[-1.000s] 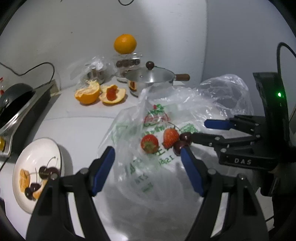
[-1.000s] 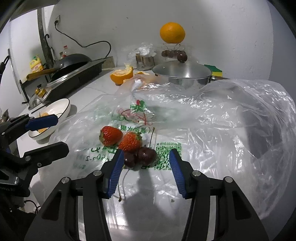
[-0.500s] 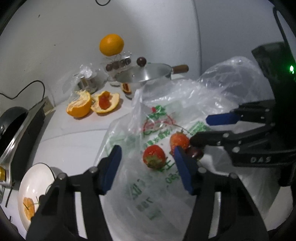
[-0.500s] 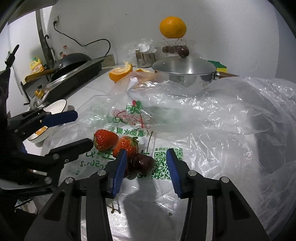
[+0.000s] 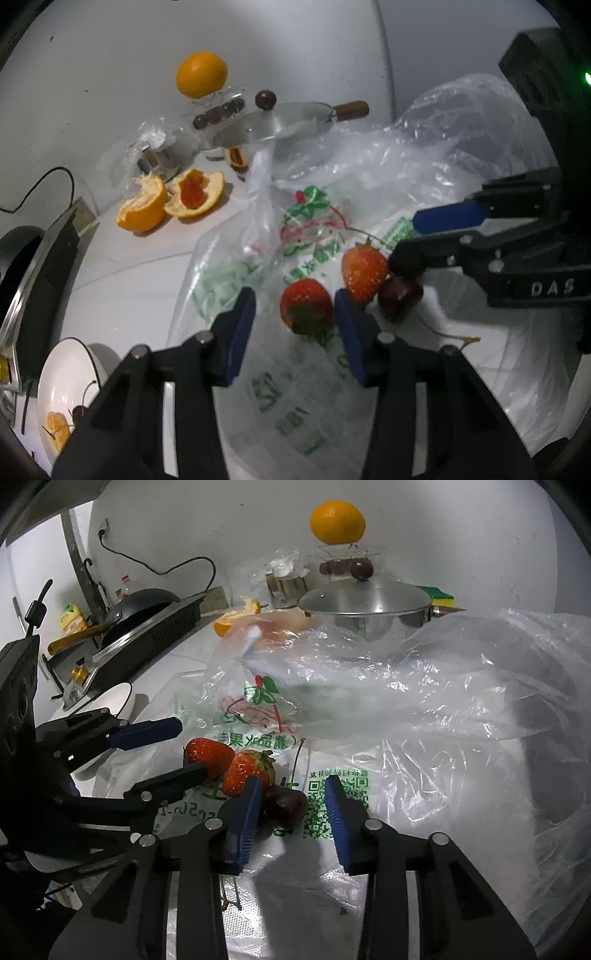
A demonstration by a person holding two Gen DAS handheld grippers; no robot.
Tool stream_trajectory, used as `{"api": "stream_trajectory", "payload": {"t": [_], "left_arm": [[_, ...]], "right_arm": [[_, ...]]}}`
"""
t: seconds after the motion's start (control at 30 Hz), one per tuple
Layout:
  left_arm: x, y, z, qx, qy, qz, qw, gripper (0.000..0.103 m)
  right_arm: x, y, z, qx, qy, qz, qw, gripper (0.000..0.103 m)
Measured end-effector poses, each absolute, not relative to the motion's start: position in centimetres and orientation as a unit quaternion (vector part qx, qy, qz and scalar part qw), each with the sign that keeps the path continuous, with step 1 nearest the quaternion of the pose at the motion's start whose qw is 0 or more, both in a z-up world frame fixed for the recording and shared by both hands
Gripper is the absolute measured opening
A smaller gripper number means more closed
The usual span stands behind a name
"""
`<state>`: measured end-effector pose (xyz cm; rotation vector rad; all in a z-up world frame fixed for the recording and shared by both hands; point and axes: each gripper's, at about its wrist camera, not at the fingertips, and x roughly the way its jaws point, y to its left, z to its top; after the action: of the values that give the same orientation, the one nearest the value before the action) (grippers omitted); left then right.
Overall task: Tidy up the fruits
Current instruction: 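Lower the left gripper around a red strawberry while the right lowers around a dark cherry, then close the left gripper on the strawberry while the right closes on the cherry and lifts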
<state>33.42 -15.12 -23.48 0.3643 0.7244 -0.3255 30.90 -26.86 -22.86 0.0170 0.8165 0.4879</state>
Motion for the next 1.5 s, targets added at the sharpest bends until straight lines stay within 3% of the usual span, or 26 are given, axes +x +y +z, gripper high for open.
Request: {"api": "stream_trajectory", "payload": {"t": [0.23, 0.3, 0.43, 0.8, 0.87, 1.5], "left_arm": [[33.2, -15.9, -23.8, 0.2, 0.344, -0.164, 0.902, 0.045], [33.1, -16.3, -24.0, 0.207, 0.343, -0.17, 0.9, 0.037], [33.3, -16.2, -24.2, 0.21, 0.344, -0.17, 0.899, 0.033], [33.7, -15.5, -24.2, 0.194, 0.354, -0.175, 0.898, 0.033], [33.8, -15.5, -24.2, 0.19, 0.354, -0.177, 0.898, 0.033], [32.1, -15.0, -21.5, 0.162, 0.331, -0.191, 0.91, 0.032]], "right_arm": [[31.1, -27.0, -23.3, 0.019, 0.406, 0.234, 0.883, 0.038], [31.0, -27.1, -23.3, 0.024, 0.409, 0.236, 0.881, 0.038], [31.2, -27.0, -23.4, 0.033, 0.415, 0.237, 0.878, 0.038], [32.0, -28.1, -23.8, 0.082, 0.438, 0.246, 0.861, 0.038], [32.0, -28.3, -23.9, 0.091, 0.442, 0.252, 0.856, 0.029], [30.4, -28.4, -21.5, 0.071, 0.406, 0.234, 0.88, 0.029]]}}
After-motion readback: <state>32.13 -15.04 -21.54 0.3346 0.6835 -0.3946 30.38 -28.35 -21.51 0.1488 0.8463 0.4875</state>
